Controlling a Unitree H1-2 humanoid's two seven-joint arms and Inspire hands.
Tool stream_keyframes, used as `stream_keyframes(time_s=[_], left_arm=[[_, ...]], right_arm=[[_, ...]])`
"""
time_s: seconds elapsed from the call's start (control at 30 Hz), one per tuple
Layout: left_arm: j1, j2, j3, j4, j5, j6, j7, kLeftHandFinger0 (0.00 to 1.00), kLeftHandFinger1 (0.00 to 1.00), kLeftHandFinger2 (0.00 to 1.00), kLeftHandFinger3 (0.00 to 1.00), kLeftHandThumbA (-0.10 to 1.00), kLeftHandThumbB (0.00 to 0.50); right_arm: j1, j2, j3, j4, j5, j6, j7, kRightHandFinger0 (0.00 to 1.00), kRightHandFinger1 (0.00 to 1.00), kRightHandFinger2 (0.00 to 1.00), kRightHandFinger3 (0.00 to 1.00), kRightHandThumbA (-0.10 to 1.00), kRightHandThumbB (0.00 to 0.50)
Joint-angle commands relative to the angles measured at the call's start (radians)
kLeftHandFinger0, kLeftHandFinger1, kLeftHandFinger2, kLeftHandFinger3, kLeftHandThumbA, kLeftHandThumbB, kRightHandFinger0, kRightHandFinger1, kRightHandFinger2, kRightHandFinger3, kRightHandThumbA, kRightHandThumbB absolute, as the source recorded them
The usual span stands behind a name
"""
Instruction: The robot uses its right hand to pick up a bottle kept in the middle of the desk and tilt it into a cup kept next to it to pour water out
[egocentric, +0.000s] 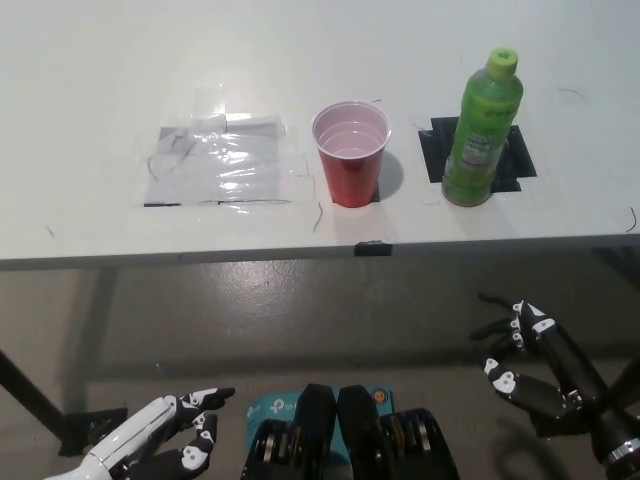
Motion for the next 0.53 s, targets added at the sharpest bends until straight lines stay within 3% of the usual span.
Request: stream_keyframes(time_s=[0.0, 0.13, 0.27, 0.5], left_arm=[[-0.001, 0.021, 0.013, -0.02, -0.003, -0.011, -0.003, 1.0, 1.0, 1.0, 1.0, 0.9, 0.266], [-0.001, 0.02, 0.012, -0.021, -0.001, -0.011, -0.002, 1.0, 1.0, 1.0, 1.0, 0.9, 0.271], [-0.001, 0.017, 0.013, -0.019, -0.003, -0.012, -0.001, 1.0, 1.0, 1.0, 1.0, 0.9, 0.274], [-0.021, 0.013, 0.007, -0.007, -0.001, -0.016, -0.003, 1.0, 1.0, 1.0, 1.0, 0.91, 0.283]], right_arm=[[-0.019, -0.015, -0.003, -0.029, 0.003, 0.011, 0.023, 0.45, 0.45, 0.59, 0.87, 0.53, 0.308], [-0.021, -0.014, -0.003, -0.019, 0.002, -0.001, 0.026, 0.45, 0.46, 0.58, 0.9, 0.51, 0.306], [-0.021, -0.017, 0.0, -0.029, 0.007, 0.032, 0.042, 0.51, 0.52, 0.64, 0.94, 0.5, 0.311], [-0.033, -0.047, 0.017, -0.033, -0.028, 0.048, 0.062, 0.46, 0.51, 0.67, 1.0, 0.57, 0.349]])
